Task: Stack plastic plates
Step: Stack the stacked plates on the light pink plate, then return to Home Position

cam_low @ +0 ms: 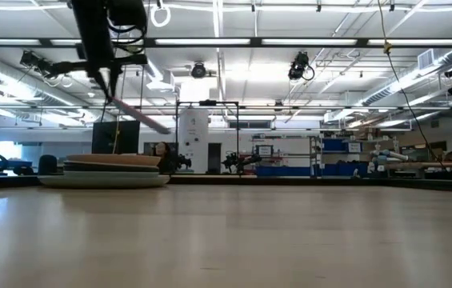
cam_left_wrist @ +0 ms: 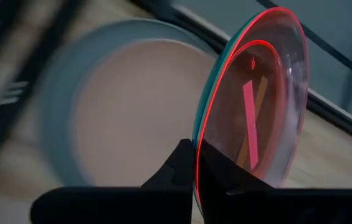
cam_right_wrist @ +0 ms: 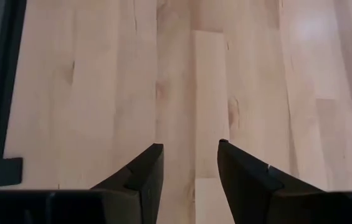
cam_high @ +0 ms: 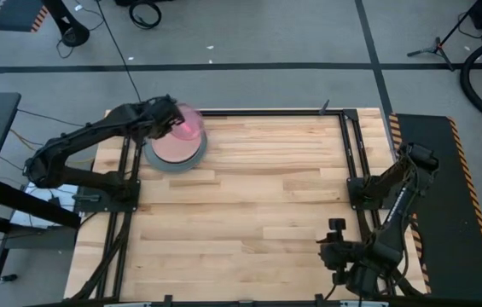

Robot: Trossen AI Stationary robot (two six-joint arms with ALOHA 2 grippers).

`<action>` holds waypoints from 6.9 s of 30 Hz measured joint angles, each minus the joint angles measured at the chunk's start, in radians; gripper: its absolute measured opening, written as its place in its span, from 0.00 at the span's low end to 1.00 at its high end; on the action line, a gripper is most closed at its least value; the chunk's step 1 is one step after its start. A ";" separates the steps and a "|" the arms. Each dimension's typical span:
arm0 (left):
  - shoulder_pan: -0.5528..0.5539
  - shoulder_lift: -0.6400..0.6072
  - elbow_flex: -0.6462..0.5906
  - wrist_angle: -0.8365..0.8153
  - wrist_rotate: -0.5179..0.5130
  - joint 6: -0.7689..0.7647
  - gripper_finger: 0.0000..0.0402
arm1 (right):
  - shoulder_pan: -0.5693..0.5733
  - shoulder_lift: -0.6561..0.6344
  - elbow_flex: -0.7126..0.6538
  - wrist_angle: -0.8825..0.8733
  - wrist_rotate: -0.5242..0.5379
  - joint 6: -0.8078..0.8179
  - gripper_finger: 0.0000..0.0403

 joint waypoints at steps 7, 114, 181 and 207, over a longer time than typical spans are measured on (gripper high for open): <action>-0.009 -0.054 0.000 -0.151 -0.113 -0.183 0.02 | -0.009 0.000 0.000 -0.034 0.008 -0.044 0.39; -0.326 -0.753 -0.724 0.845 0.271 0.677 0.01 | -0.833 -0.189 -0.168 0.765 -0.516 -0.605 0.01; -0.538 -0.939 -0.821 1.217 0.548 1.176 0.07 | -1.007 -1.567 -1.160 1.386 -0.587 -0.681 0.04; -0.539 -0.977 -1.097 1.355 0.448 1.217 0.07 | -1.007 -1.565 -1.160 1.260 -0.534 -0.562 0.04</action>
